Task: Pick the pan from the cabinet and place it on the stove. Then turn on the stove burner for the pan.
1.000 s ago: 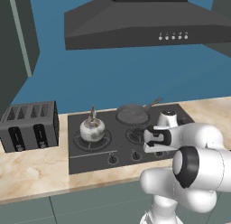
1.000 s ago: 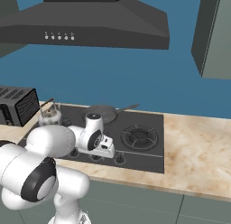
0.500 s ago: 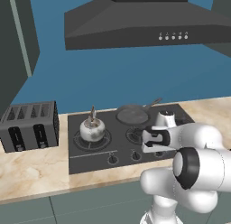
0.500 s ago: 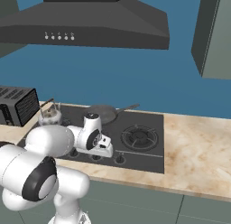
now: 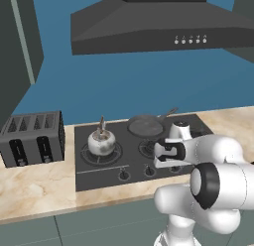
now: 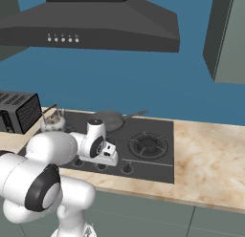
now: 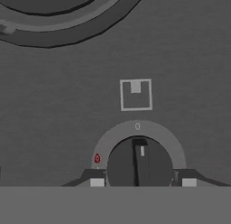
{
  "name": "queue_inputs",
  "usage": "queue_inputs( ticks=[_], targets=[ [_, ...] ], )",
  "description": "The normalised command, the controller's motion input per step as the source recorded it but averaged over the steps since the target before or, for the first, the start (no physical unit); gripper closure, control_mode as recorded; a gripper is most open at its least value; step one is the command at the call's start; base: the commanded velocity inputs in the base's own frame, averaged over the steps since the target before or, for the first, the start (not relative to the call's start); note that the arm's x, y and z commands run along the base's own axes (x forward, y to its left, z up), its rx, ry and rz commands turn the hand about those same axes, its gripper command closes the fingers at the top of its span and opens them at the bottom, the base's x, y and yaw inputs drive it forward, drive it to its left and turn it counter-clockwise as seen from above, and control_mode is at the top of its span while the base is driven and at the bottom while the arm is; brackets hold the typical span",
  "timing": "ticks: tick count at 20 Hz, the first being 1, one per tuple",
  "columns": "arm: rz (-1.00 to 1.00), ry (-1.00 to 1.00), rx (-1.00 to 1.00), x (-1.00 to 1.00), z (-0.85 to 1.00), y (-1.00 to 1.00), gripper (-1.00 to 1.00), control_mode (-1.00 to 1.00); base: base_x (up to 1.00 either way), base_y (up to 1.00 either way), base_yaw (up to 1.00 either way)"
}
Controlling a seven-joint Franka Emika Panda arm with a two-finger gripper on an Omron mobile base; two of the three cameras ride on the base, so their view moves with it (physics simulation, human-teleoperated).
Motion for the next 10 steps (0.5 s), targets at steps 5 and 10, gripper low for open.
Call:
queue_inputs(
  ticks=[5, 10],
  targets=[
    [0.07, -0.08, 0.00, -0.01, -0.22, -0.02, 1.00, -1.00, 0.00, 0.00, 0.00],
    [0.23, -0.08, -0.03, -0.20, -0.47, 0.00, 1.00, -1.00, 0.00, 0.00, 0.00]
  ],
)
